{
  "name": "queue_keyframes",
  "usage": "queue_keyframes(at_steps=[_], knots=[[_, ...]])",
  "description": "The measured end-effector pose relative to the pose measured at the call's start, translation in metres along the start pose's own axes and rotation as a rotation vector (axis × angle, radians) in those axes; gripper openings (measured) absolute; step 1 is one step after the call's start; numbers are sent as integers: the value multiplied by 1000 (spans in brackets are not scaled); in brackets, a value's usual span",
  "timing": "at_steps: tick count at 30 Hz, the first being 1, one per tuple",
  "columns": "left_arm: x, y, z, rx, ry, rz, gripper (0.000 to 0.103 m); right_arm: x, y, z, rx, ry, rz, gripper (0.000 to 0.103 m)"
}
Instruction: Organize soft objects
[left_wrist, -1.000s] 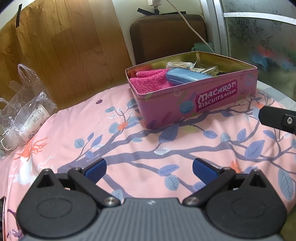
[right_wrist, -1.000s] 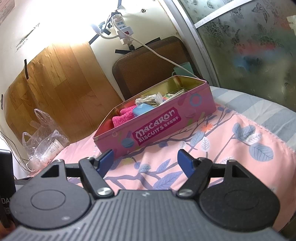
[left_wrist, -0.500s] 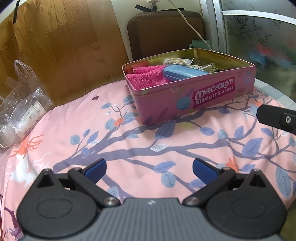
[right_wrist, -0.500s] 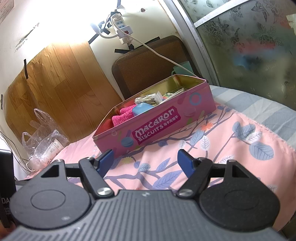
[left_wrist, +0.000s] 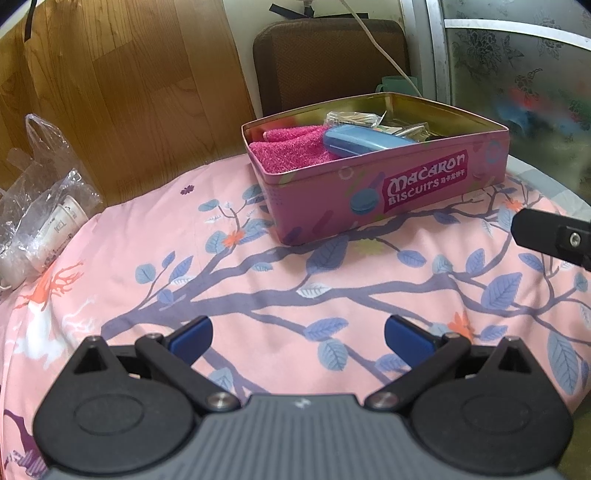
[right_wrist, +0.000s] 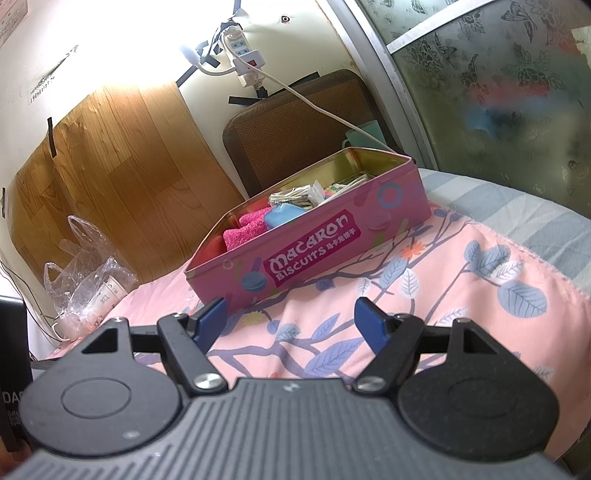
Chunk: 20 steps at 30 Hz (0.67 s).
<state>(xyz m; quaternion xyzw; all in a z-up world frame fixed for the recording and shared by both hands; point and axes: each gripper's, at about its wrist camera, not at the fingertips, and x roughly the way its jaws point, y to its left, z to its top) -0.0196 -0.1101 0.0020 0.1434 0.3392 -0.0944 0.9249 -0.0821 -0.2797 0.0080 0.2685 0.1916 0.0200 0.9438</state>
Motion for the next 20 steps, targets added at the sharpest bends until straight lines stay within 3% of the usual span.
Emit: queue_keyframes(at_steps=[20], knots=[[3, 0, 0, -10, 26, -40, 103, 0, 1, 0, 1, 2, -2, 78]])
